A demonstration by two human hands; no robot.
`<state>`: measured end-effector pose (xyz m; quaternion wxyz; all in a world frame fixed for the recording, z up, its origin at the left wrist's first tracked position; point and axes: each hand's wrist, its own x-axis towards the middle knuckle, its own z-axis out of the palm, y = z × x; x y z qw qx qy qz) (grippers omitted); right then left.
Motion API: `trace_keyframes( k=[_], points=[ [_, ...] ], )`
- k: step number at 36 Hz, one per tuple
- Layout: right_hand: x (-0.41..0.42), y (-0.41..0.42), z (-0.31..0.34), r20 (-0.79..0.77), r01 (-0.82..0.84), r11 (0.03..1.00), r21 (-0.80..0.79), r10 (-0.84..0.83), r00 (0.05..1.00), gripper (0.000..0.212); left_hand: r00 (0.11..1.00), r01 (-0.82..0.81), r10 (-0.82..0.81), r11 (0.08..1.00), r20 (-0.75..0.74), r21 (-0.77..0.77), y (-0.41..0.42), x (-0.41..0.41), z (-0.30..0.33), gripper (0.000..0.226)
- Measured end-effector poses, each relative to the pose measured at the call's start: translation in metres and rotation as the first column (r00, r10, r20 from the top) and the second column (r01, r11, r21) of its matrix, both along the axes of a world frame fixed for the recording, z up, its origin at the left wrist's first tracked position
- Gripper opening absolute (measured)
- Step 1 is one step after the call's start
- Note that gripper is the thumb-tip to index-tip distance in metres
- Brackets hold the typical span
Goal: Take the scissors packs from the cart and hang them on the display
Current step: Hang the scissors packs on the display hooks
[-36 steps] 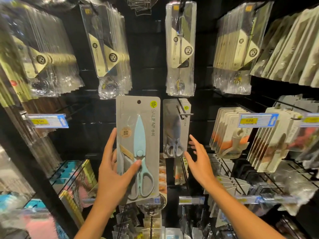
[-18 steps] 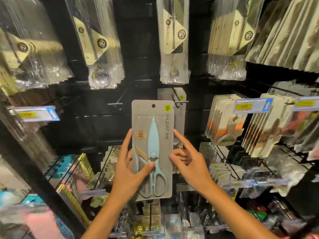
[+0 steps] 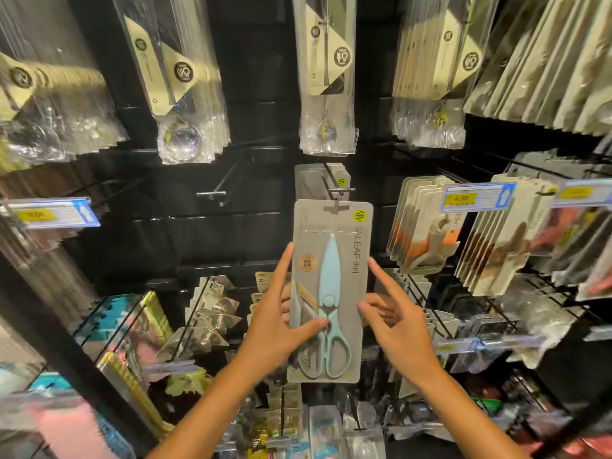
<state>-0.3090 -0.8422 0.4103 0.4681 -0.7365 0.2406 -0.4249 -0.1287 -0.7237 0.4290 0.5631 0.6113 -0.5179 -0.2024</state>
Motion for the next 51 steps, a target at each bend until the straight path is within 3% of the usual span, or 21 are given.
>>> trace_keyframes(
  k=[7,35,43,51],
  points=[
    [-0.003,-0.006,0.007,0.090,0.041,0.999,0.003,-0.041,0.995,0.059,1.000,-0.003,0.003,1.000,-0.019,-0.024,-0.015,-0.005,0.006,0.124],
    [0.010,-0.028,-0.006,0.018,0.066,0.996,-0.059,-0.065,0.998,0.057,0.998,-0.030,0.029,0.999,-0.051,-0.018,-0.034,0.003,-0.007,0.119],
    [0.034,-0.062,-0.006,-0.147,-0.104,0.995,0.004,0.104,0.984,0.066,0.998,0.053,-0.055,0.991,0.012,0.127,-0.063,0.022,-0.003,0.123],
    [0.075,-0.099,-0.005,-0.242,-0.129,0.992,-0.001,0.125,0.962,0.087,0.998,0.040,-0.049,0.976,0.033,0.216,-0.101,0.049,0.012,0.119]
  ],
)
